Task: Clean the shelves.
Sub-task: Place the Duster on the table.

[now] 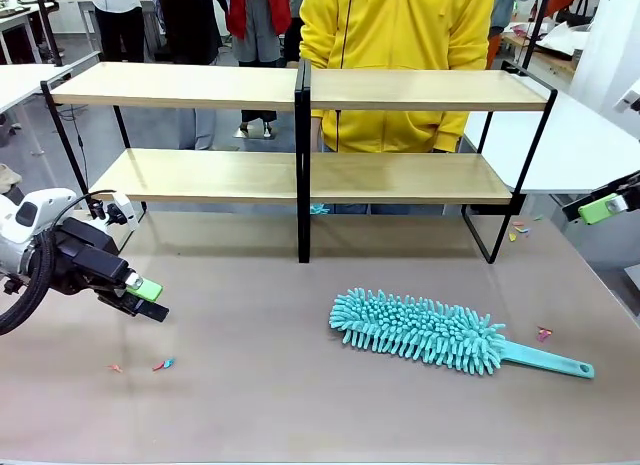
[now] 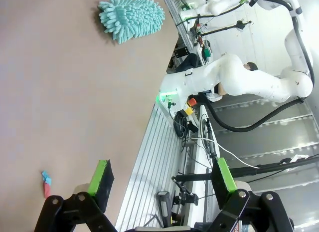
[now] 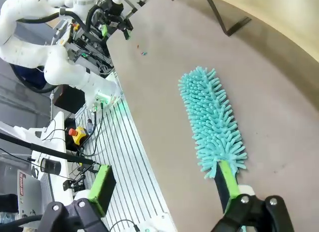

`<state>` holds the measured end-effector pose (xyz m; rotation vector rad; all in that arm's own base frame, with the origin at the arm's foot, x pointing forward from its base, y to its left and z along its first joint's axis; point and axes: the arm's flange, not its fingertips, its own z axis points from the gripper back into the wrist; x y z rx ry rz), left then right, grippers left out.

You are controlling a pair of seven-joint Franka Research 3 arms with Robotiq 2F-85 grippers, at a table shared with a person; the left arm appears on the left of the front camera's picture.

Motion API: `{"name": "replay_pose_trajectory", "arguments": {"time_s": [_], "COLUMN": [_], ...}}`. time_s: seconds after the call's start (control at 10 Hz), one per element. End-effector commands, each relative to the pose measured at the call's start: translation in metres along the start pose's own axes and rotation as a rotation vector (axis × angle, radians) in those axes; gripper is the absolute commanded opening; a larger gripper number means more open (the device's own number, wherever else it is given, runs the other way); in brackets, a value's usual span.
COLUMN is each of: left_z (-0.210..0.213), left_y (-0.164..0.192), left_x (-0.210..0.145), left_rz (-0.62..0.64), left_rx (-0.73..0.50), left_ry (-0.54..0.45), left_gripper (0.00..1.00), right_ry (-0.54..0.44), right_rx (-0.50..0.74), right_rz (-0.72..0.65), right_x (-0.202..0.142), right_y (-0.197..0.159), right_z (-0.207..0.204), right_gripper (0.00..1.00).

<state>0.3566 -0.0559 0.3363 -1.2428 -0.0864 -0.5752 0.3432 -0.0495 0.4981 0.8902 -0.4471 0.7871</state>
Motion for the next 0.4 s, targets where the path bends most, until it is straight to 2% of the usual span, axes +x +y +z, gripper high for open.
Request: {"name": "replay_pose_trajectory", "arguments": {"time_s": [0.0, 0.3], "left_z": [-0.0029, -0.0029], "left_y": [-0.0034, -0.0034], "left_x": [0.0003, 0.0003], "left_rz": [0.002, 0.002], "left_rx": [-0.021, -0.021], "left_ry": [-0.027, -0.027], "left_gripper": [1.00, 1.00], "right_ry": [0.005, 0.005], "right_rx": [-0.016, -0.016], "right_rz": [0.020, 0.020], "right_x": [-0.0016, -0.0016], "right_y": [-0.0029, -0.0029], "right_z": [0.0006, 0.0006], "right_gripper": [1.00, 1.00]}}
